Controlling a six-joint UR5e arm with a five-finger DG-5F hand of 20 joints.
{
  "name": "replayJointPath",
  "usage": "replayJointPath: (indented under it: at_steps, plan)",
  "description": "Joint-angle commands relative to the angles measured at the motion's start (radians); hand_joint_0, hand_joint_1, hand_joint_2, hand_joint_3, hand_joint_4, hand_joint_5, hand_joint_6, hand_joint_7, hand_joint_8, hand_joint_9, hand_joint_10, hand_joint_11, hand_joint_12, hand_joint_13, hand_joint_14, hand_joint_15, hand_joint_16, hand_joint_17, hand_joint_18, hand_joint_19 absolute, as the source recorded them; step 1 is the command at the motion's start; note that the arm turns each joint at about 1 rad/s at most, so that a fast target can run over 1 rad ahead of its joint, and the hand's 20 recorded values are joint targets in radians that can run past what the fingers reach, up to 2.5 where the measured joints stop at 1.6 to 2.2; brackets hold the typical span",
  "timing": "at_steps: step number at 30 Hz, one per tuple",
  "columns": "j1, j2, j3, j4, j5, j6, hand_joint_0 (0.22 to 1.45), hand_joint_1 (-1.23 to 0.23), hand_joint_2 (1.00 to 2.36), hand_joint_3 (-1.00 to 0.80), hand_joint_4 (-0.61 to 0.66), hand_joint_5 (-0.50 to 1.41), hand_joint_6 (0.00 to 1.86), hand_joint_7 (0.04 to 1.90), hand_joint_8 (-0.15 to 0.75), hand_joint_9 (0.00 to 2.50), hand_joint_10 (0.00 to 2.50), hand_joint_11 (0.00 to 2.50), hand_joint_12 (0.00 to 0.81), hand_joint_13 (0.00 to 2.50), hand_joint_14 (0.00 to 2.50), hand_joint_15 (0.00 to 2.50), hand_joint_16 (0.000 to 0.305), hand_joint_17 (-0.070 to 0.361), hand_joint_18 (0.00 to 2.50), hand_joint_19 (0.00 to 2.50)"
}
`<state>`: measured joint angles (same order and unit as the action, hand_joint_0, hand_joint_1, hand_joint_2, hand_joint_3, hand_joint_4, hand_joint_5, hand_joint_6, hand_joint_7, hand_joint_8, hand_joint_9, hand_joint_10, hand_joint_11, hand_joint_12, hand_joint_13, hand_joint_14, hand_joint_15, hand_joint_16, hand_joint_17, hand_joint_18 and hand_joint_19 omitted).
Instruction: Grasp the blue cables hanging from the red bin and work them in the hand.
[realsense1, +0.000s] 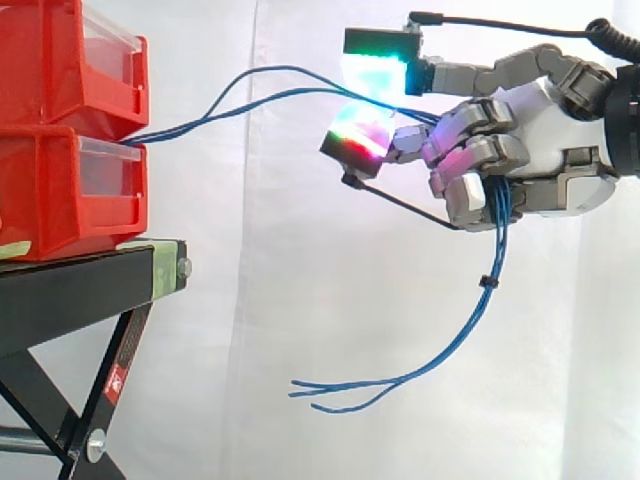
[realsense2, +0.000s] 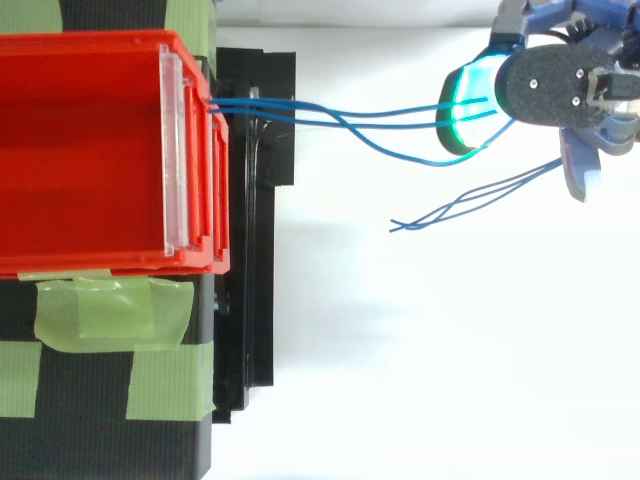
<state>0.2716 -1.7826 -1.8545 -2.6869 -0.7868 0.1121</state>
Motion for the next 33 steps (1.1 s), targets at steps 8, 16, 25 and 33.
replayJointPath:
  at_steps: [8, 16, 25, 33]
  plan:
    - [-0.002, 0.0, 0.0, 0.001, -0.002, -0.008, 0.77, -0.75, 1.0, -1.0, 0.21, -0.22, 0.81, 1.12, 0.656, 1.7, 2.5, 2.5, 0.743, 1.99, 2.5, 1.94, 0.218, 0.164, 2.36, 0.56]
    - [-0.006, 0.0, 0.0, 0.001, -0.003, -0.006, 0.94, -0.75, 1.02, -0.62, 0.21, -0.2, 0.84, 1.08, 0.656, 1.7, 2.5, 2.5, 0.743, 1.99, 2.5, 1.94, 0.218, 0.164, 2.36, 0.56]
    - [-0.008, 0.0, 0.0, 0.002, -0.003, -0.014, 0.89, -0.66, 1.01, -0.78, 0.22, -0.13, 0.82, 1.09, 0.656, 1.7, 2.5, 2.5, 0.743, 1.99, 2.5, 1.94, 0.218, 0.164, 2.36, 0.56]
    - [-0.009, -0.001, 0.0, 0.002, -0.003, -0.031, 0.85, -0.61, 1.0, -0.93, 0.24, -0.06, 0.79, 1.11, 0.656, 1.7, 2.5, 2.5, 0.743, 1.99, 2.5, 1.94, 0.218, 0.164, 2.36, 0.56]
